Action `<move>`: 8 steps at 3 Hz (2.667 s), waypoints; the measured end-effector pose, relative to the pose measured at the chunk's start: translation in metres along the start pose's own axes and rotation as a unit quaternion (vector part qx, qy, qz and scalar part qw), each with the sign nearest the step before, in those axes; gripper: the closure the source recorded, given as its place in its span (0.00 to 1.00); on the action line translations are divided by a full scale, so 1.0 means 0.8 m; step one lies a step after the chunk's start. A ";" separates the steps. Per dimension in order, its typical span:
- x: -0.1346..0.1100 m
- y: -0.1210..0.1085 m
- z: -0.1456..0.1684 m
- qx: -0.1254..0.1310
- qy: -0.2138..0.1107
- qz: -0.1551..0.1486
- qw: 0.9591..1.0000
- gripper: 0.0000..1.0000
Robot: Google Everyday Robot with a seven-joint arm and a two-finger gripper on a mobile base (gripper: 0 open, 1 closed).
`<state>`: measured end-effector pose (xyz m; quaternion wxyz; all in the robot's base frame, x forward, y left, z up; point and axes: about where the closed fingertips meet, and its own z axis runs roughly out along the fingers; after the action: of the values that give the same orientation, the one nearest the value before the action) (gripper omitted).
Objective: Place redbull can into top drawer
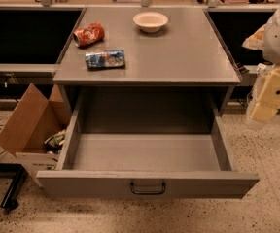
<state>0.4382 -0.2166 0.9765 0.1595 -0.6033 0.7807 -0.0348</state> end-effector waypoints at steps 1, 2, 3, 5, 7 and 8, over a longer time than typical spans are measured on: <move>0.000 0.000 0.000 0.000 0.000 0.000 1.000 0.00; -0.011 -0.060 0.014 0.032 -0.022 -0.016 0.999 0.00; -0.022 -0.115 0.029 0.052 -0.056 -0.021 0.997 0.00; -0.071 -0.181 0.095 0.005 -0.167 0.007 0.986 0.00; -0.112 -0.198 0.143 -0.039 -0.196 0.013 0.980 0.00; -0.156 -0.212 0.164 -0.028 -0.191 0.000 0.981 0.00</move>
Offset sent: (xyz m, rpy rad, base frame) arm 0.0783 -0.0075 0.0030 0.0065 -0.1136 0.0420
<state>0.6618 -0.1255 0.9197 0.2887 -0.6030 0.7365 0.1033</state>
